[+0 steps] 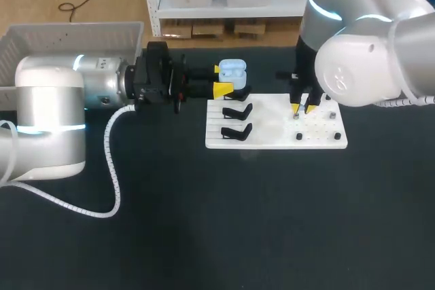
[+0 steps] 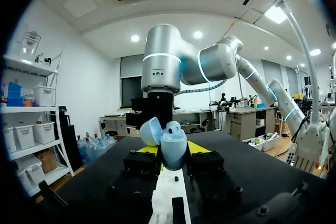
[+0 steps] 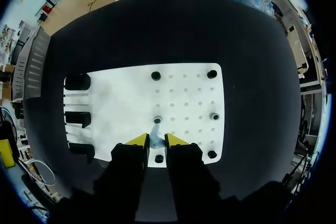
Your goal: Pick up each earbud case from the left stands, insert the matching earbuds, close the lid, and place the case in the box.
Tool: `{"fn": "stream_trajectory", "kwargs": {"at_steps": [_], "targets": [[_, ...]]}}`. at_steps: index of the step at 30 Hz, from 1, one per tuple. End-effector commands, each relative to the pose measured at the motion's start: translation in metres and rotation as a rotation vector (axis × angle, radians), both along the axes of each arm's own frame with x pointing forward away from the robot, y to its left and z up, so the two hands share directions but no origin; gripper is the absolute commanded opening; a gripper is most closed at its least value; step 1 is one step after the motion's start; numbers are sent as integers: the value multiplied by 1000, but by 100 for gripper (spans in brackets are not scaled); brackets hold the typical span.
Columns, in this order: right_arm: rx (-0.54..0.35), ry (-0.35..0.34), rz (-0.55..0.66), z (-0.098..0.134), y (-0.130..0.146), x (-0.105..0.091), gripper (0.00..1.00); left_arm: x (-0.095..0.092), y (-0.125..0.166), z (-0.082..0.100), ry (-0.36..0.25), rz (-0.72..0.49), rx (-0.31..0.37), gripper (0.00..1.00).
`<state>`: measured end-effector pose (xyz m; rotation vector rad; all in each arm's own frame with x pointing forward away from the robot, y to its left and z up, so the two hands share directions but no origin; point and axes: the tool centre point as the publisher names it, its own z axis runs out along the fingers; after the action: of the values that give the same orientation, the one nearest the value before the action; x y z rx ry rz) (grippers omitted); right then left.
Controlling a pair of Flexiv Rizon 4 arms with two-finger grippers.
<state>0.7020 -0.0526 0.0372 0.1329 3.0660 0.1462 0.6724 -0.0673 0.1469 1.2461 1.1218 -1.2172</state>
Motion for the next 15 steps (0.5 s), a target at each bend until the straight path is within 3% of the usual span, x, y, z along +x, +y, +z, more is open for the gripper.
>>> {"fn": "stream_trajectory", "kwargs": {"at_steps": [1,5,10,15], "targets": [[1,-27,-9,16,-3,-14,0,1,0,0,0,-1,0,0],[4,-33,-9,38,-2,-19,0,1,0,0,0,-1,0,0],[56,52,-12,68,-5,-21,0,1,0,0,0,-1,0,0],[19,45,28,100,2,-31,0,1,0,0,0,-1,0,0]]}}
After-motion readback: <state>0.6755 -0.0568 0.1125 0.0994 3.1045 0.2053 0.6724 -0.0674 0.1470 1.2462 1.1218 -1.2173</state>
